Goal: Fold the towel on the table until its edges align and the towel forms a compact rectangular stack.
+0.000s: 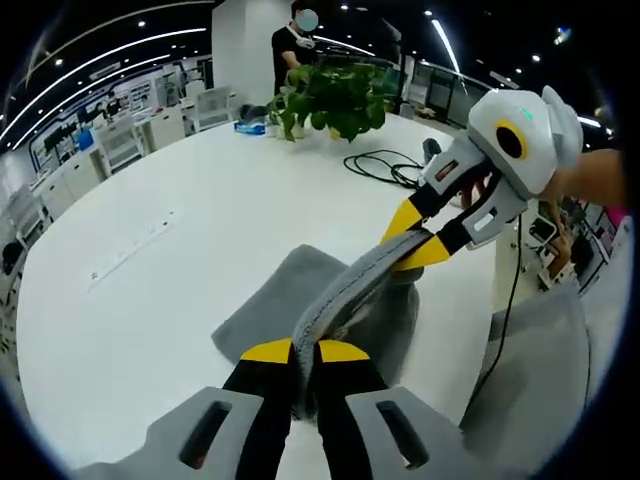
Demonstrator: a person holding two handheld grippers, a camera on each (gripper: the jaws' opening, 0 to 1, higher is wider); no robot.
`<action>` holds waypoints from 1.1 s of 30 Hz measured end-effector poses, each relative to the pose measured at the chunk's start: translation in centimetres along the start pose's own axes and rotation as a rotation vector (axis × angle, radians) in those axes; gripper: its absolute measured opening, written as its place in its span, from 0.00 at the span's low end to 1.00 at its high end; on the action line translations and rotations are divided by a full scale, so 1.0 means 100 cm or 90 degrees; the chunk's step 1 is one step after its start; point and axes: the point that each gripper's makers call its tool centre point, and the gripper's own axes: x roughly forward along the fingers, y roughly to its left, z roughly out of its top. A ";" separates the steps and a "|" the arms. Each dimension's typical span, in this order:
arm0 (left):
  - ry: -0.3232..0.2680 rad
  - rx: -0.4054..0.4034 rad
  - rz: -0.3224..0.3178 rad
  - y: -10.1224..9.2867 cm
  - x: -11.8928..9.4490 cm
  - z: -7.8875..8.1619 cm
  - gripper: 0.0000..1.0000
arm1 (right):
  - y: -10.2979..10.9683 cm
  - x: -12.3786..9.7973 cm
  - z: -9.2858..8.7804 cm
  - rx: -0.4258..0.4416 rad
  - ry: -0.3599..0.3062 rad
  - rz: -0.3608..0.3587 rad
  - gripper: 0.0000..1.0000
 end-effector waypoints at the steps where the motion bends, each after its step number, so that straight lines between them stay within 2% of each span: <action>1: 0.000 -0.002 0.000 0.002 0.002 0.000 0.07 | -0.002 0.003 -0.002 0.001 0.003 0.000 0.08; 9: 0.009 -0.008 -0.001 0.016 0.026 -0.004 0.07 | -0.021 0.028 -0.017 0.016 0.019 0.005 0.09; 20: 0.053 -0.020 -0.004 0.038 0.056 -0.022 0.08 | -0.038 0.061 -0.028 0.014 0.038 0.021 0.12; 26: 0.067 -0.021 -0.003 0.044 0.067 -0.029 0.08 | -0.045 0.072 -0.032 0.009 0.040 0.015 0.16; 33: 0.069 0.016 0.028 0.057 0.073 -0.031 0.16 | -0.059 0.073 -0.036 0.056 0.018 -0.010 0.23</action>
